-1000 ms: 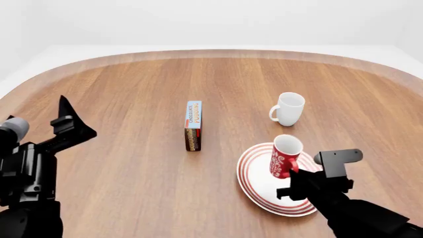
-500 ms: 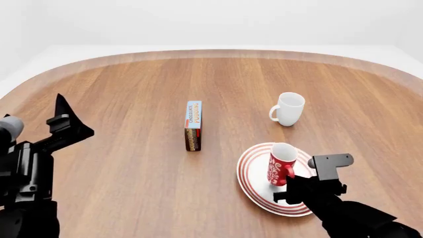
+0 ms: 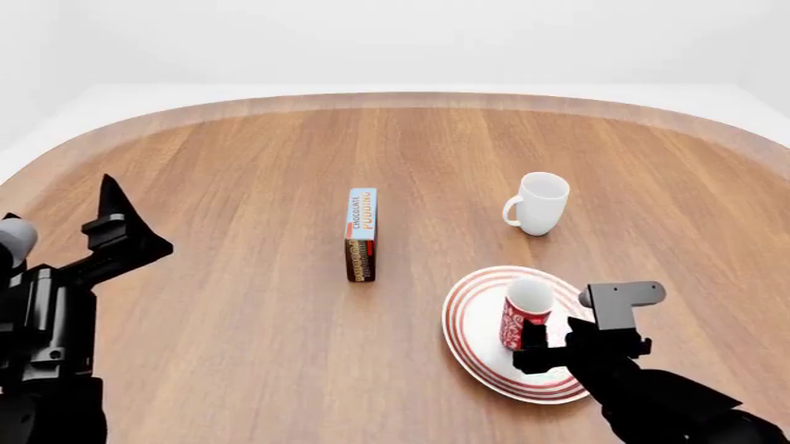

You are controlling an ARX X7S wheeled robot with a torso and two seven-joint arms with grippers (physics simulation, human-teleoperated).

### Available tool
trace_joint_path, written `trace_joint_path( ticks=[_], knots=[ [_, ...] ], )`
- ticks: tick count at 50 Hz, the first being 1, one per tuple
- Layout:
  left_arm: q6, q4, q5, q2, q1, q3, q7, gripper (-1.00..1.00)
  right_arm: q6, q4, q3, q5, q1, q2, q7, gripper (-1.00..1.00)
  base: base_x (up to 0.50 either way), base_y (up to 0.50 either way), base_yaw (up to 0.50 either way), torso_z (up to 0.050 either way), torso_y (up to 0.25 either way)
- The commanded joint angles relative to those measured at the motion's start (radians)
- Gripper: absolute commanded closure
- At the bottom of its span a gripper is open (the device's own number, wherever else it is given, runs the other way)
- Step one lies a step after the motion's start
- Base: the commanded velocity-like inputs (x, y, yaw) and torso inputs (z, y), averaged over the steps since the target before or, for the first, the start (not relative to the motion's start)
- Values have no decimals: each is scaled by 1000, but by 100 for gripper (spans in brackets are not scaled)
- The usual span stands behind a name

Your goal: Pick up the red mug and put it on the plate

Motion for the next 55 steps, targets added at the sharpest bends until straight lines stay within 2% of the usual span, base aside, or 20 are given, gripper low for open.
trace_joint_path(
  ticks=[1, 21, 25, 36, 43, 47, 48, 55],
  knots=[
    [1, 6, -8, -4, 2, -3, -4, -100, -27, -79, 5, -24, -18, 38, 34, -100, 0, 0, 0, 0, 0],
    [-2, 17, -14, -9, 0, 7, -11, -100, -191, -634, 12, -183, -118, 384, 309, -100, 0, 0, 0, 0, 0],
    [-4, 21, -20, -11, -1, 6, -13, -100, -233, -789, 27, -250, -120, 494, 395, -100, 0, 0, 0, 0, 0],
    [-7, 85, -52, -26, 19, -2, -10, -100, -338, -1054, 70, -473, -114, 701, 596, -100, 0, 0, 0, 0, 0],
    [-22, 158, -134, -59, 16, -61, -25, -100, -265, -1189, 134, -527, -48, 784, 699, -100, 0, 0, 0, 0, 0],
    [31, 223, -121, -68, 66, -92, 15, -100, -181, -1277, 176, -575, -7, 785, 793, -100, 0, 0, 0, 0, 0],
    [44, 250, -128, -71, 75, -112, 14, -100, -118, -1316, 197, -585, 13, 785, 830, -100, 0, 0, 0, 0, 0],
    [73, 336, -205, -92, 125, -205, -4, -100, -29, -1405, 235, -607, 49, 785, 879, -100, 0, 0, 0, 0, 0]
  ],
)
